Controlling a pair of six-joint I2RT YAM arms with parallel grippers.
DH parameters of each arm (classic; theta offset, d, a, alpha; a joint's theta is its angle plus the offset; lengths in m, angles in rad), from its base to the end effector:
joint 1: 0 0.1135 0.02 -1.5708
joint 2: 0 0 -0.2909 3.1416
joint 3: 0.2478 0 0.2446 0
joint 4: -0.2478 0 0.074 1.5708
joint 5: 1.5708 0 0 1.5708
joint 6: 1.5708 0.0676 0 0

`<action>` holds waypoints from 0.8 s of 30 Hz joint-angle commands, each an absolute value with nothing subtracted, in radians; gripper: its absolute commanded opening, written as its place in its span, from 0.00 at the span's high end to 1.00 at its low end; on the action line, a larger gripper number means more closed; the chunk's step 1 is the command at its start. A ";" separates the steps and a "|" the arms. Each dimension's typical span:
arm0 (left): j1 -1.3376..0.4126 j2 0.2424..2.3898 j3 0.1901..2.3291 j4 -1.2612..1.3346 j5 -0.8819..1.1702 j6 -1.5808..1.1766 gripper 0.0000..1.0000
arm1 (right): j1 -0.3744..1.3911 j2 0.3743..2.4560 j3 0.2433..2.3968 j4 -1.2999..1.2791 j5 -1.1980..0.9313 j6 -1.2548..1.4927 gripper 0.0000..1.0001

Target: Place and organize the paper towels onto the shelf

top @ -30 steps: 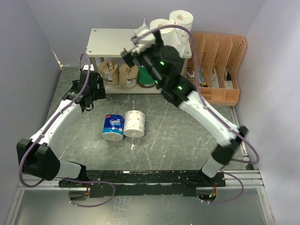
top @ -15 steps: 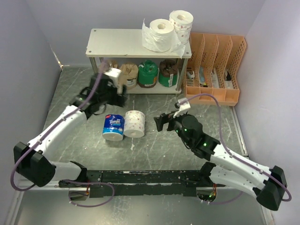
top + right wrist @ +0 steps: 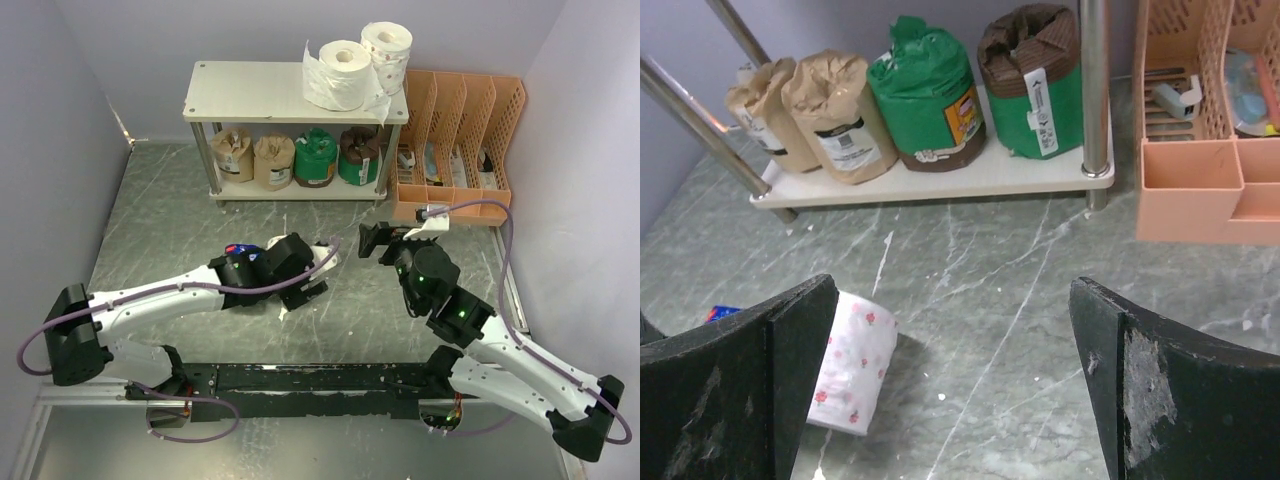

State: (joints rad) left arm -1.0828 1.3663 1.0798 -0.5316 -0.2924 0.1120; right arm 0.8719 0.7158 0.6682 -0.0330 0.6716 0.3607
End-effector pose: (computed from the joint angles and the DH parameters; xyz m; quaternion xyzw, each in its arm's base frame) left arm 0.1580 -0.2560 0.2876 0.4733 0.7908 -0.0498 0.3848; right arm 0.1395 0.1006 0.3428 0.0407 0.7279 0.1724 0.6624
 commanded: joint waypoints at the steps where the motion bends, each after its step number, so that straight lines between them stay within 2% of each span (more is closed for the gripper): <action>1: -1.085 1.270 0.988 -0.398 -0.383 0.263 0.01 | 0.875 0.692 0.719 -0.097 0.740 0.362 0.00; 8: -1.061 1.271 0.907 -0.336 -0.378 0.310 0.01 | 0.874 0.640 0.703 -0.133 0.769 0.364 0.00; 24: -0.996 1.412 0.927 -0.347 -0.278 0.281 0.06 | 0.874 0.618 0.691 -0.166 0.794 0.353 0.00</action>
